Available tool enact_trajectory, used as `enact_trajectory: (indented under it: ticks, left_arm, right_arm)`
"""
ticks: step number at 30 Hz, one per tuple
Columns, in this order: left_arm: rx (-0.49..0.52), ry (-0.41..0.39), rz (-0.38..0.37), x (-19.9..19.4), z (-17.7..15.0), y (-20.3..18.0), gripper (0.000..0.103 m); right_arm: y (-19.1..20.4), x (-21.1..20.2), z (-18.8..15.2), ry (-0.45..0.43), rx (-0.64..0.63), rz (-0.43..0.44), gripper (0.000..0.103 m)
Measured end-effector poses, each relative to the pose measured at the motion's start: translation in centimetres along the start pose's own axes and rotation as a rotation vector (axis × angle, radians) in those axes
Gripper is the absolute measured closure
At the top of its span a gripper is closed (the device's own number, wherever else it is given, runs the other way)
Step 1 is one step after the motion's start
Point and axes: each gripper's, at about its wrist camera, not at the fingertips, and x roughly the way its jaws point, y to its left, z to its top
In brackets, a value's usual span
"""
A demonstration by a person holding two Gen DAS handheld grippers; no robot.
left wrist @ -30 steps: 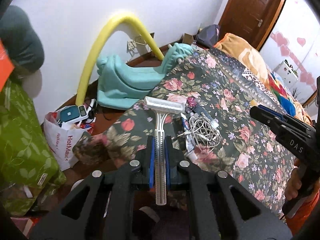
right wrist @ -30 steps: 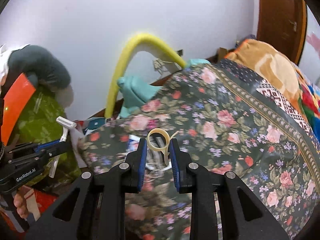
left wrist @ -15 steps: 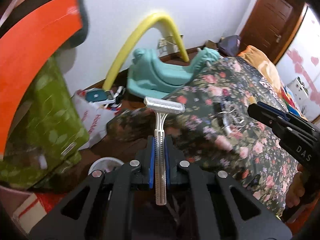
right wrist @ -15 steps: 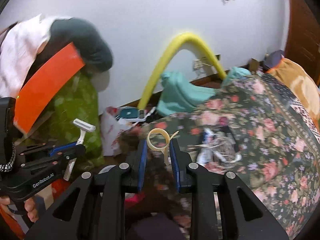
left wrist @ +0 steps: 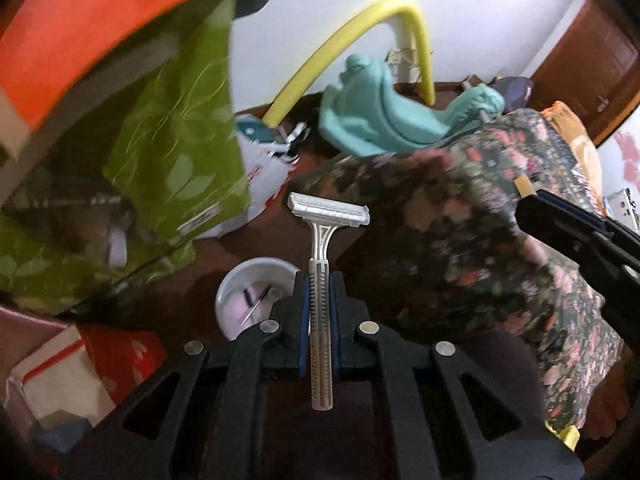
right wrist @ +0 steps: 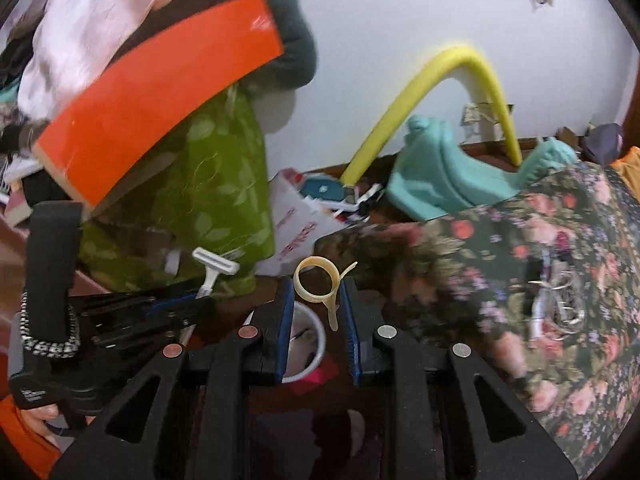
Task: Collect trash
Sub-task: 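Carry the razor and yellow ring with both tools toward the white cup, then open both tools over the white cup to drop the razor and ring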
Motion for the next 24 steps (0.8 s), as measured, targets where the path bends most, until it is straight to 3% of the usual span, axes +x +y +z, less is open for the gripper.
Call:
enact_trajectory:
  ticks: [16,24]
  left_arm:
    - [-0.112,0.202,0.021,9.0,-1.6,6.4,0.095]
    - [-0.138,0.254,0.032,11.8,-1.7,7.8,0.095]
  right_arm:
    - [3.6,10.4,-0.9,0.253,-0.013,0.119,0.082]
    - [4.5,13.9,-0.8,0.334,-0.001,0.151,0.080]
